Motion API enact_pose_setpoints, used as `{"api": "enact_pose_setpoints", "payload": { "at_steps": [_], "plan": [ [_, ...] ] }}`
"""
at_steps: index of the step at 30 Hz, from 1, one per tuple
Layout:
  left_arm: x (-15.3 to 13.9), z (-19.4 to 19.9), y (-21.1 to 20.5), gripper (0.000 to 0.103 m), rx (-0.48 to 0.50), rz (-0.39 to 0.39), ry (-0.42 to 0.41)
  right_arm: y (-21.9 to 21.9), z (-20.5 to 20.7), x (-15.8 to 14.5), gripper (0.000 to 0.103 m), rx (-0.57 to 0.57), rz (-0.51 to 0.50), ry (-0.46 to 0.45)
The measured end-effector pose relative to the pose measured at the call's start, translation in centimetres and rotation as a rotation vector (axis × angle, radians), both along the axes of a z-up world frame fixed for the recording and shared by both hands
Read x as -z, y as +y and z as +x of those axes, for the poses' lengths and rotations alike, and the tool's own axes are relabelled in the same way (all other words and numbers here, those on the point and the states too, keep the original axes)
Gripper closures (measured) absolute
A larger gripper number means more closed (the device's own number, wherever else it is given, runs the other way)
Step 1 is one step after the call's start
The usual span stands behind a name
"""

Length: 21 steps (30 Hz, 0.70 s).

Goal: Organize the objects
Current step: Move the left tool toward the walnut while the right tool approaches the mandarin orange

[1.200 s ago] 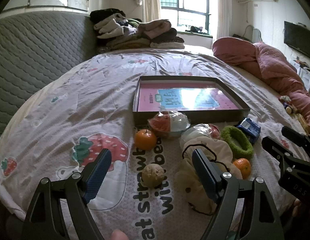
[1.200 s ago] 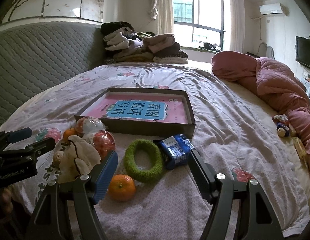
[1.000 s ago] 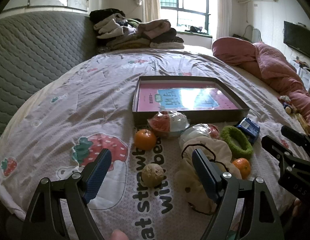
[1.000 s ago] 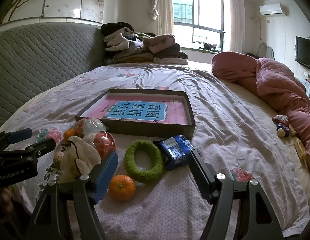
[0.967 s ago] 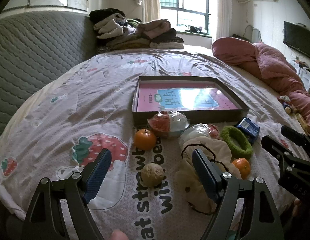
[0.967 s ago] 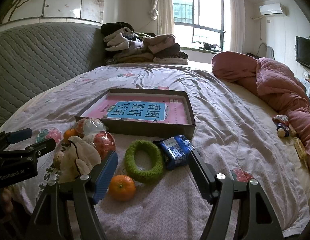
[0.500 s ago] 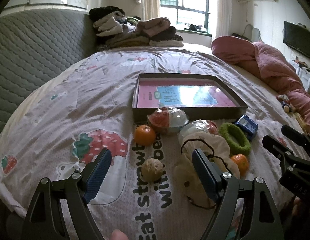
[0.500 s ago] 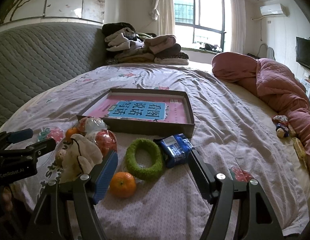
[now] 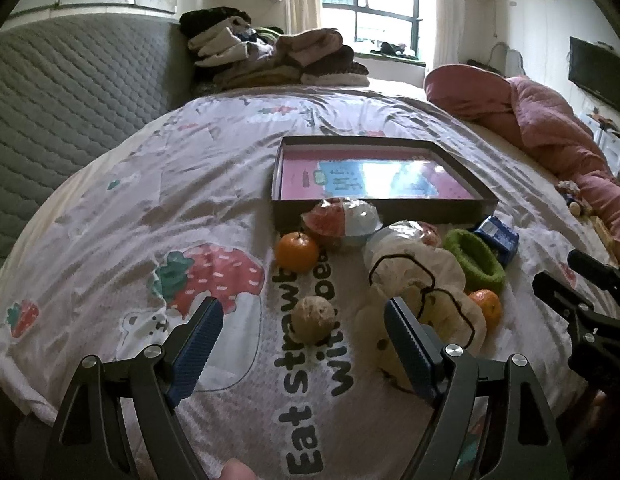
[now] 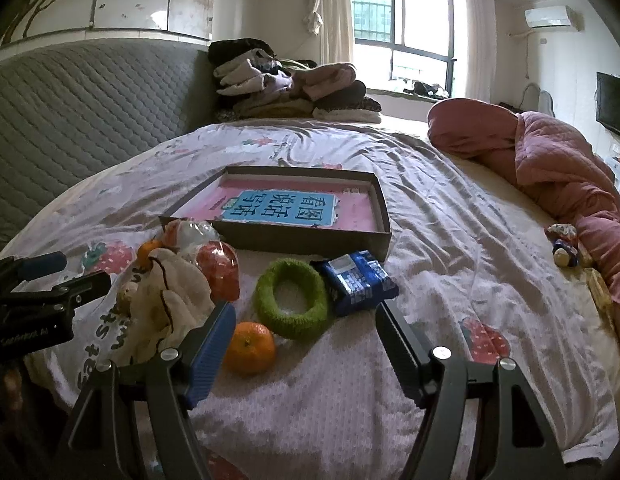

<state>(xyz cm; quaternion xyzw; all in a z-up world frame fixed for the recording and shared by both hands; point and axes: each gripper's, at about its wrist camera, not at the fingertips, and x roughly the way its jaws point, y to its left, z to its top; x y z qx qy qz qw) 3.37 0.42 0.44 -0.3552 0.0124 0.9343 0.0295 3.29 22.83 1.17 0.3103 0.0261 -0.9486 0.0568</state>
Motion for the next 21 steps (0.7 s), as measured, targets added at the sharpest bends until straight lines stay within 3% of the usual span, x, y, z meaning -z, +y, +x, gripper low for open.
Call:
{"api": "enact_pose_setpoints", "payload": {
  "at_steps": [21],
  "plan": [
    [2.6, 0.1, -0.6, 0.020, 0.012, -0.009, -0.061, -0.8, 0.2, 3.1, 0.031, -0.046, -0.022, -0.115]
  ]
}}
